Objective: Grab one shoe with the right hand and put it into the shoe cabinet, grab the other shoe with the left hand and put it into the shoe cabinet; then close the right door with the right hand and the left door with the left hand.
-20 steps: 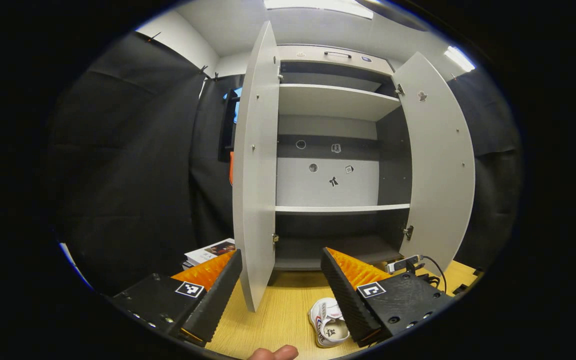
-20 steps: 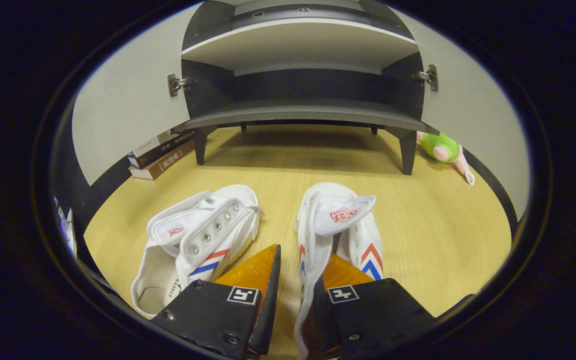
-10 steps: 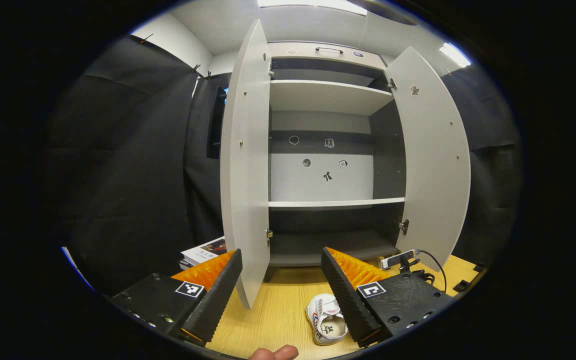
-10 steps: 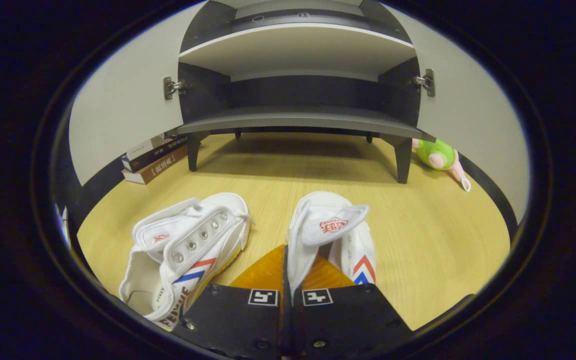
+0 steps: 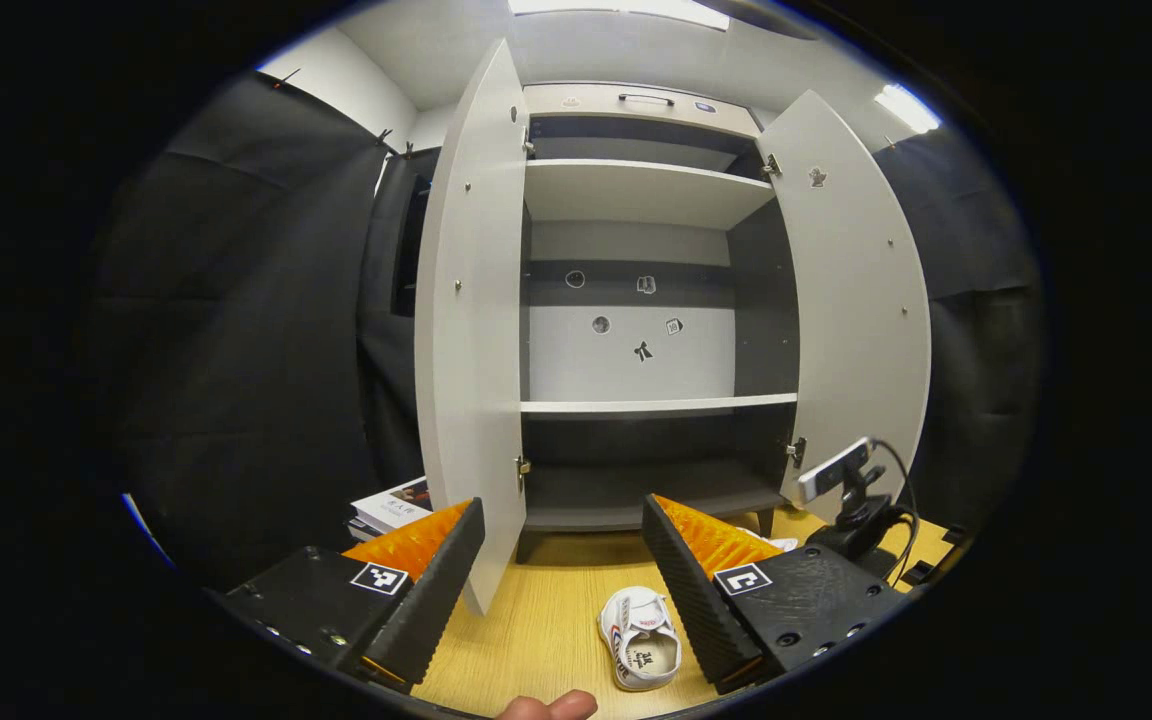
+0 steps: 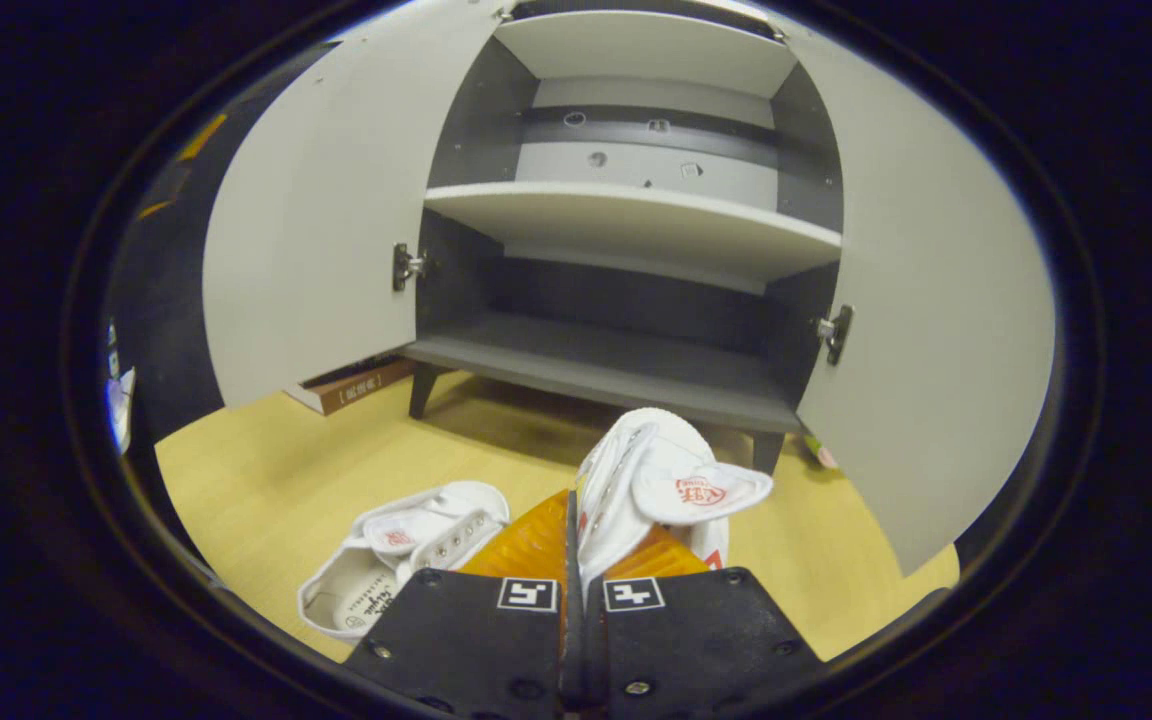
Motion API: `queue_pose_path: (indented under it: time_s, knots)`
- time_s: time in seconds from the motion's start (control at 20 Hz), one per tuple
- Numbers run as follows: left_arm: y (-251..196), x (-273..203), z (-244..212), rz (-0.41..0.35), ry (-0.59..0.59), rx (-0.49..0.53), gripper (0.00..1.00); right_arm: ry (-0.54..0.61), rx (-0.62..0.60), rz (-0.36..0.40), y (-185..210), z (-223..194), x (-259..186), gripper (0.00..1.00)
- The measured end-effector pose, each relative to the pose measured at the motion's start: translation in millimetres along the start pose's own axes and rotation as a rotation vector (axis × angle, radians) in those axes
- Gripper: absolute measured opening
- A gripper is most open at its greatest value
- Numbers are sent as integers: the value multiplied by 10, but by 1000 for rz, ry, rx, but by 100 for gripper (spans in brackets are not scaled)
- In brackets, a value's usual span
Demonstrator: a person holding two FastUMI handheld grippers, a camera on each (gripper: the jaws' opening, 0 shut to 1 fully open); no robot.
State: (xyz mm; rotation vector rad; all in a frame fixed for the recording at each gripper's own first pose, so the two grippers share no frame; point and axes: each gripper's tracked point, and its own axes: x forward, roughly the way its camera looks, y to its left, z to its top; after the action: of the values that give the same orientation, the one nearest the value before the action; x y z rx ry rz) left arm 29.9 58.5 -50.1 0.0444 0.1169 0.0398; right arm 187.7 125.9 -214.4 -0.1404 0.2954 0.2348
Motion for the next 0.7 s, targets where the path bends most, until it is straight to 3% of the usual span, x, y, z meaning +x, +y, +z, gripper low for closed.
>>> queue_pose_path:
  time_s: [0.45, 0.7]
  knots:
    - [-293, -1, 129, -48, -51, -27, 95, -156, -4, 42, -215, 1427, -514, 4]
    - [-388, -14, 128, -63, -55, -28, 95, -215, -7, 46, -315, 2178, -433, 4]
